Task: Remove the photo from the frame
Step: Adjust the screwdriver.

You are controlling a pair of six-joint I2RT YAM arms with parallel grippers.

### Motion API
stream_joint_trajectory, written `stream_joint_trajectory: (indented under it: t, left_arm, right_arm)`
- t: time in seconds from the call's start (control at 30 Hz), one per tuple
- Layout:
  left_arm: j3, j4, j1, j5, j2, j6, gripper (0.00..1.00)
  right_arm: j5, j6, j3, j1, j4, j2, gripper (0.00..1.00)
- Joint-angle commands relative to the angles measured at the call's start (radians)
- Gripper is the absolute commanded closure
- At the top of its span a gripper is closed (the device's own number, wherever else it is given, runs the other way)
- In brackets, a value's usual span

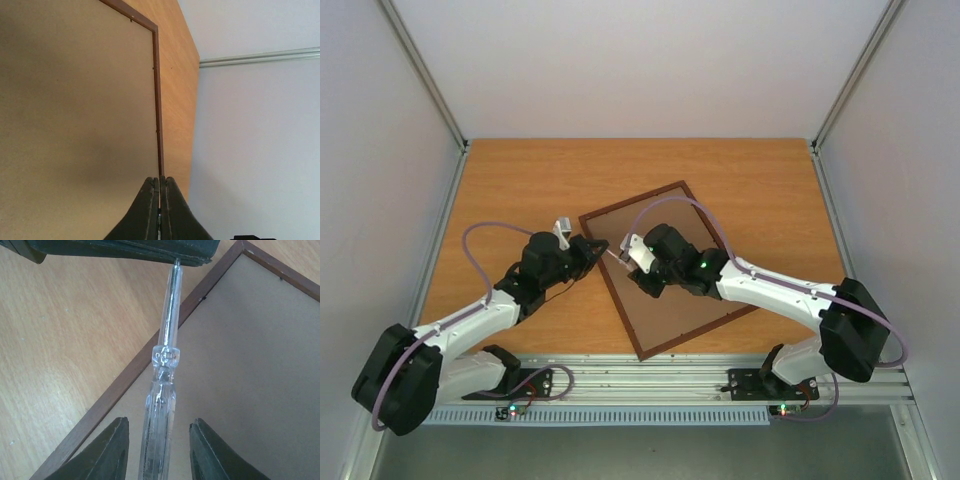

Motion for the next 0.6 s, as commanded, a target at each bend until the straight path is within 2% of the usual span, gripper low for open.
stream_joint_trajectory:
  t: [0.0, 0.57]
  left_arm:
    - [0.003, 0.104, -0.003, 0.012, 0.018, -0.026, 0.99]
    - [-0.042, 0.148, -0.003, -0.012, 0.017, -0.070, 1.00]
  right_arm:
    - [0.035, -0.012, 0.042, 0.011, 0.013, 0.019, 0.65]
    - [0.059, 0.012, 0.028, 0.013, 0.024, -0.012, 0.82]
